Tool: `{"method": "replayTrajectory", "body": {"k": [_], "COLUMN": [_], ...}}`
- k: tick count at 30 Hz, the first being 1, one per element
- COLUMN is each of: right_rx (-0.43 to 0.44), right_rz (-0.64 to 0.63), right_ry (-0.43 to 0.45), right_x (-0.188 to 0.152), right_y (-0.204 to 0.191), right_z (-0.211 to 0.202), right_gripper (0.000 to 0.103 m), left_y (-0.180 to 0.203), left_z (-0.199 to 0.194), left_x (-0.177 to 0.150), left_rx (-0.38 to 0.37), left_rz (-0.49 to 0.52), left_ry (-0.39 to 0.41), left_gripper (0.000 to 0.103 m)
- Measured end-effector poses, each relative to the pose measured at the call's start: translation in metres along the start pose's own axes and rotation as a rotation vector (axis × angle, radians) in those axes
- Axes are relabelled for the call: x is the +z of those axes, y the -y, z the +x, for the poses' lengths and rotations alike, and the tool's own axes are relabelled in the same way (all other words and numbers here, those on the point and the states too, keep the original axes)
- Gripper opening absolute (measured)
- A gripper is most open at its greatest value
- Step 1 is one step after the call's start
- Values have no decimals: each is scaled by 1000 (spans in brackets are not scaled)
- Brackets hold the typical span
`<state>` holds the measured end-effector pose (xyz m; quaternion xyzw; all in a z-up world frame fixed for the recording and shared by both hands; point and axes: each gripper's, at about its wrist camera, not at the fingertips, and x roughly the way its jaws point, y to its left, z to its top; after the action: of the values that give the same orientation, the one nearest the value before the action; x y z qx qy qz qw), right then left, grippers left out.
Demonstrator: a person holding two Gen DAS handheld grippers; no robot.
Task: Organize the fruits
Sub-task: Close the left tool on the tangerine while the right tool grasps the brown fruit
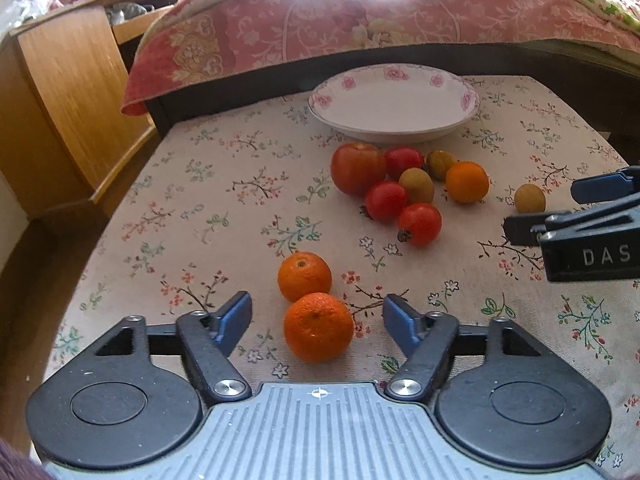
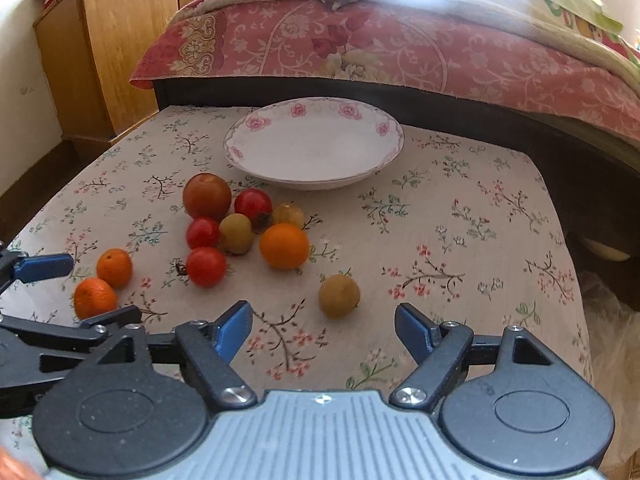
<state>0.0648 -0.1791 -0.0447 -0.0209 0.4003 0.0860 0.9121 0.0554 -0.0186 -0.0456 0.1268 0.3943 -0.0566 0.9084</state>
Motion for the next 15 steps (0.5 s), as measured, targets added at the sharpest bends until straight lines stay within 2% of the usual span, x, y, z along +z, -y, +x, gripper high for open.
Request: {"method": "replayTrajectory", "body": {"k": [5,9,15], "right_rx": [5,16,23], "right_rz": [11,15,9], "right_ry": [-3,-11,2], "right_x": [1,2,4], "right_y": [9,11,10], "right_z": [10,18,23], "right_gripper": [74,64,52], "left_y": [2,3,-1], "left_z": [1,0,2], "left_x": [-1,-4,-5], "left_rx": [-24,-33,-21], "left_rz": [-14,-20,-48], "left_ry": [-1,6,2], "left_gripper": [72,73,81]}}
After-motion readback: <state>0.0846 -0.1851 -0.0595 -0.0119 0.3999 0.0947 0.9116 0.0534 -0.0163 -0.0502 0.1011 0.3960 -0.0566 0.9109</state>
